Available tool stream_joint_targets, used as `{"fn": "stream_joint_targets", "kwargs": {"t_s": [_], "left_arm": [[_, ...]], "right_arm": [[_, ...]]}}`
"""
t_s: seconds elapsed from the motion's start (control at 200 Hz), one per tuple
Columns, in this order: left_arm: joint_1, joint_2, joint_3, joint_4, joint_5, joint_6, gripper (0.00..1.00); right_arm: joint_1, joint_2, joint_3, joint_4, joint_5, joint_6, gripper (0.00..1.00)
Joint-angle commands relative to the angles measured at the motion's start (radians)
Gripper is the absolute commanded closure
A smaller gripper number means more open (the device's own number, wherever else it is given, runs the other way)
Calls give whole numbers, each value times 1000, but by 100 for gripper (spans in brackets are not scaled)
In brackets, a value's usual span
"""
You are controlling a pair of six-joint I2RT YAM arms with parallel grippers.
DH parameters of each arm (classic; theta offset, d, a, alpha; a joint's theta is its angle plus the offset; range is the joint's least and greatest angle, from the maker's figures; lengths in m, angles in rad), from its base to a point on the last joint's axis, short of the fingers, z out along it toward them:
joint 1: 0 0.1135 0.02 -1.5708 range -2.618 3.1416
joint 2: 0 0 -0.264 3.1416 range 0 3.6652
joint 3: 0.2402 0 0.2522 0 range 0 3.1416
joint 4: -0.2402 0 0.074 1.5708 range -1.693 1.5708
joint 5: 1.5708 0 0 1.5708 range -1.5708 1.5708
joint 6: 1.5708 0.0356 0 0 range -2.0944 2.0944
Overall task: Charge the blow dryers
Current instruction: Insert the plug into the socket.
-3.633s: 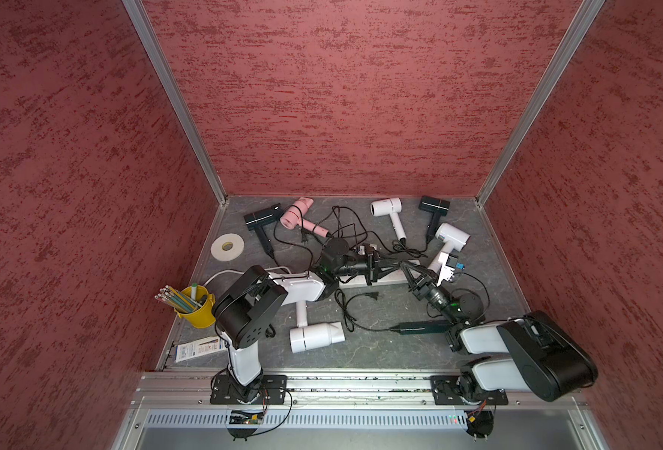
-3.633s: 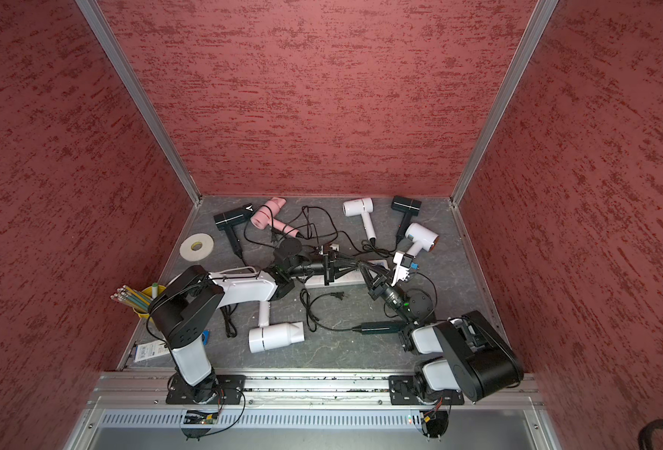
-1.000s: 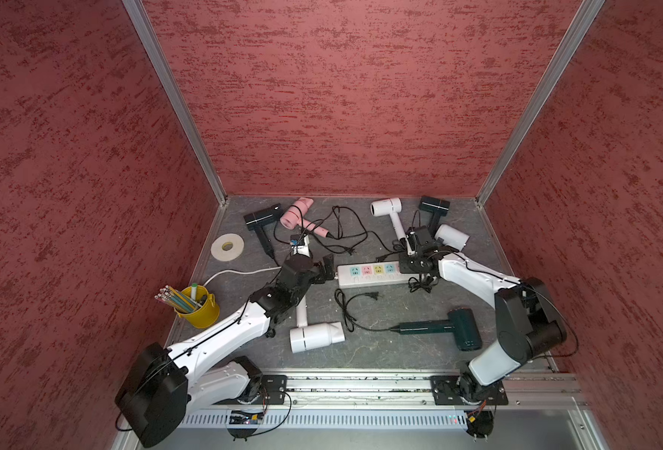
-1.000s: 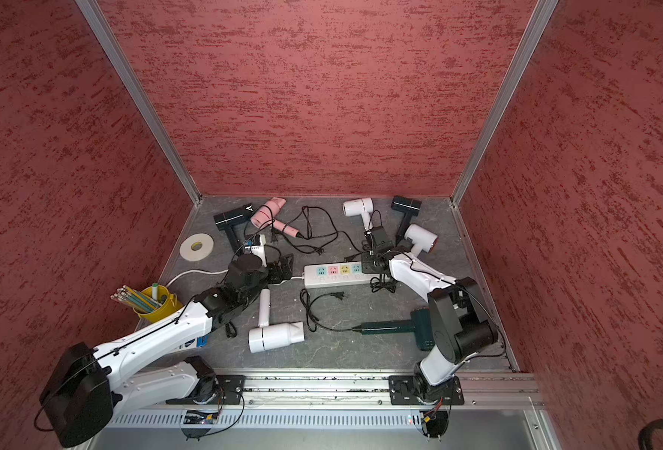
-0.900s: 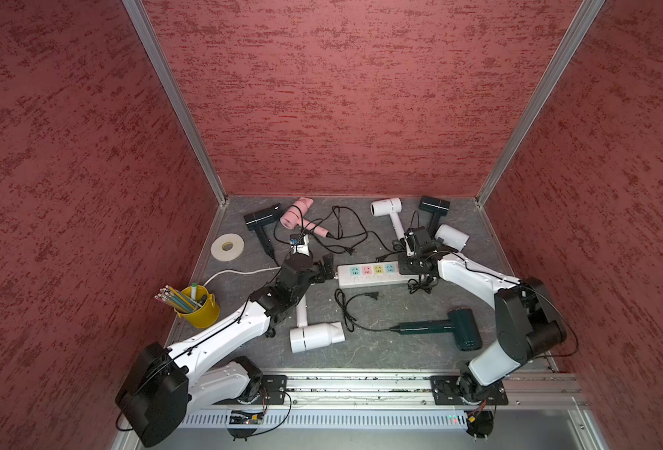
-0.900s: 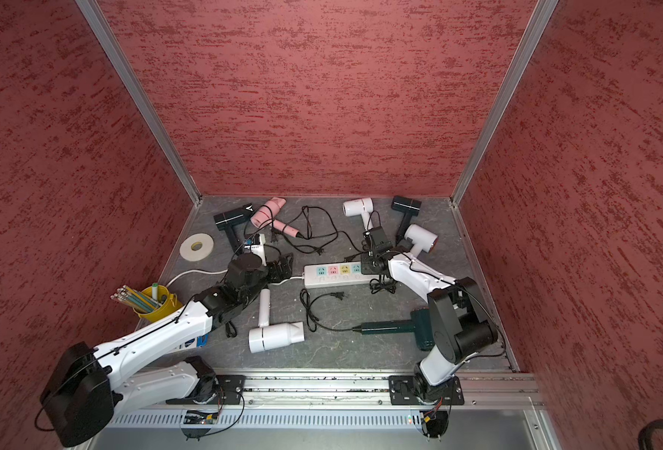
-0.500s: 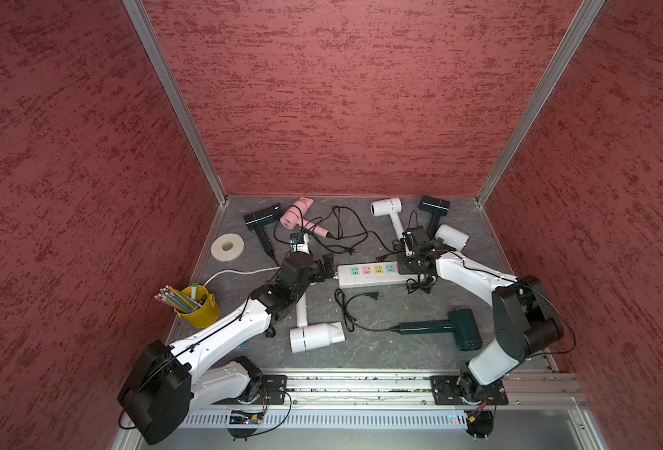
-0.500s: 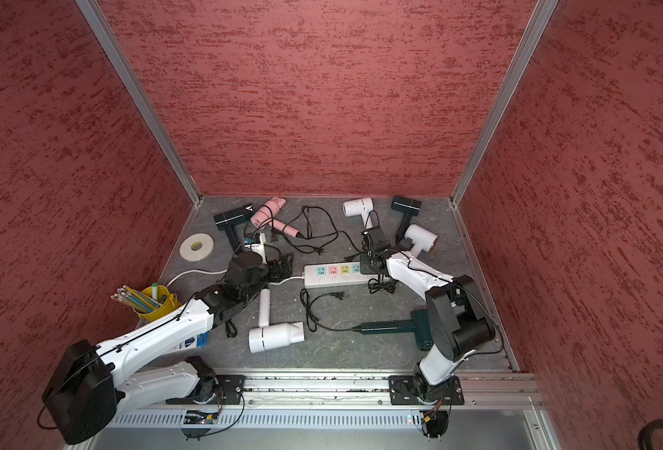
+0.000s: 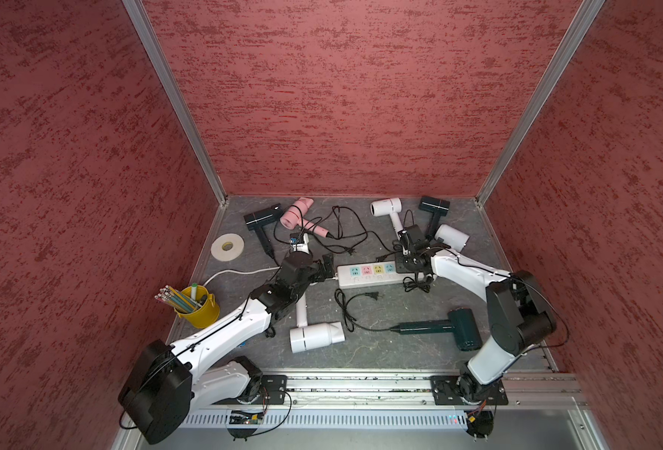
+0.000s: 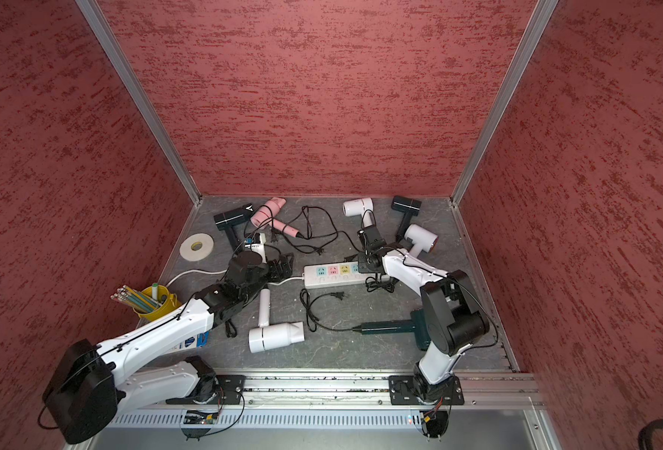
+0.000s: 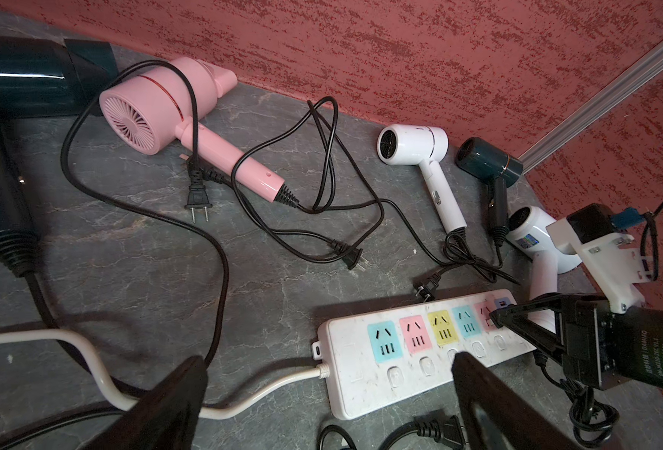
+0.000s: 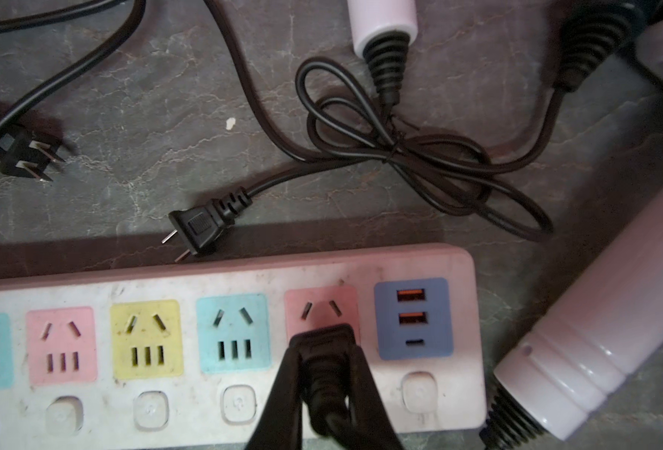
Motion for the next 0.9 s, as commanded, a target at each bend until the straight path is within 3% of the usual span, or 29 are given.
{"fn": "stream_joint_targets", "kwargs": {"t_s": [0.0, 0.897], "left_arm": [[6, 9, 25, -10, 8, -5, 0], [9, 23, 26, -7, 18, -12, 0]], "right_arm": [[9, 46, 11, -47, 30, -3, 100], [22, 40, 60, -141, 33, -11, 100]]}}
